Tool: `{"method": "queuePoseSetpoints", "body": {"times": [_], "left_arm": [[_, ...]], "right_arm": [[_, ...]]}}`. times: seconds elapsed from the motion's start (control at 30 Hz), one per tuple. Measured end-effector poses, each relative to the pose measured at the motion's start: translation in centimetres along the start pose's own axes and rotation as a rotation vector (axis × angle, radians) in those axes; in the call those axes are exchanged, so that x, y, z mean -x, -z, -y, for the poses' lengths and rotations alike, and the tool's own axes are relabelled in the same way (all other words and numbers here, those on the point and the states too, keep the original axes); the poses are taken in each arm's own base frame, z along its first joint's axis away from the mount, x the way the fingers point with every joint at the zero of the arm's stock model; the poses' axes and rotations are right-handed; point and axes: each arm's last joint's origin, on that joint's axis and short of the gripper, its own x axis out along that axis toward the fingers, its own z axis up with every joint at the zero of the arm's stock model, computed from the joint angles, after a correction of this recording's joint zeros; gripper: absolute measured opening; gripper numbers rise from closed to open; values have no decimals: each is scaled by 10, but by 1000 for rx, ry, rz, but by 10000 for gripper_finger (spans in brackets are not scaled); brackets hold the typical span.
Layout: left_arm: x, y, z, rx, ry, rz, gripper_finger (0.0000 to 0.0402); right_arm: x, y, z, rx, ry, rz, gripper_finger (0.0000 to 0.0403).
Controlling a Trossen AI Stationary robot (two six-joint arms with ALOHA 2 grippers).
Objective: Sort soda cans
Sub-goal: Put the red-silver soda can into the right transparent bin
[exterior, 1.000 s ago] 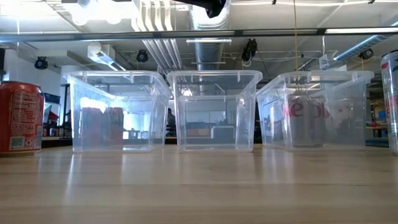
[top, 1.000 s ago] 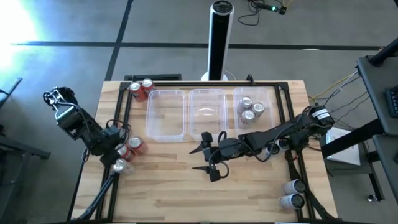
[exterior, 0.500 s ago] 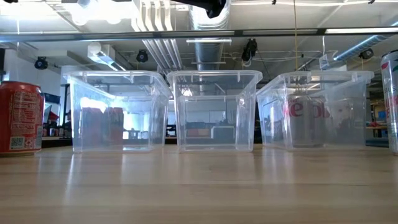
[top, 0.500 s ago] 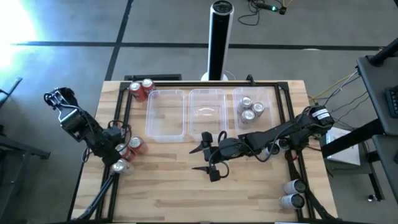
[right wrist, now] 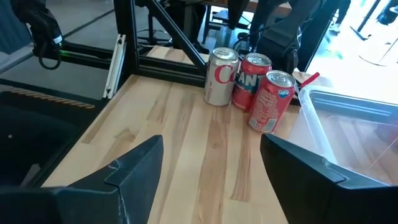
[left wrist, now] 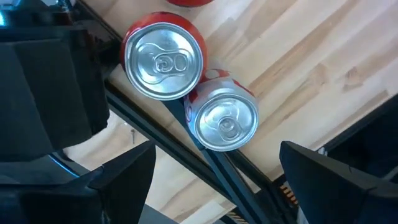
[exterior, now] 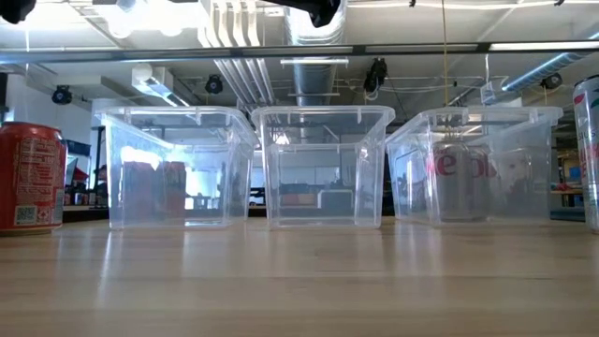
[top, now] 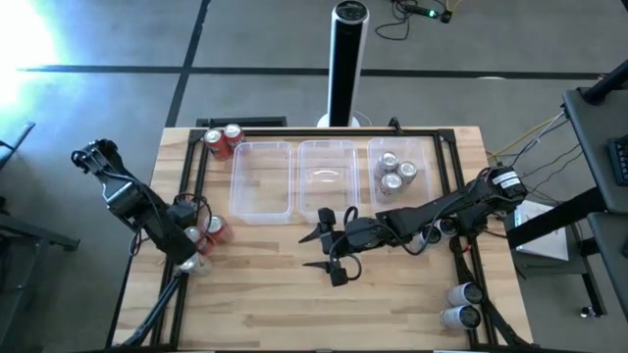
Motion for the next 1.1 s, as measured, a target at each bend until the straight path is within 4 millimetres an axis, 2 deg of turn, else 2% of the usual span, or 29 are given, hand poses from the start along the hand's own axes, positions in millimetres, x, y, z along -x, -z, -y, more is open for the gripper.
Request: {"method": "queuePoseSetpoints", "body": {"times": [0.33,0.67,1.1], "left_arm": [[7,3,8,119,10,-54,327],[13,3,9,147,31,-39,327],[34,6,20,244,92,-59,327]], "right_arm": [[0,0,0,1,0,0,254],[0,0,0,1,0,-1,272],[0,0,0,1,0,-1,293]]}}
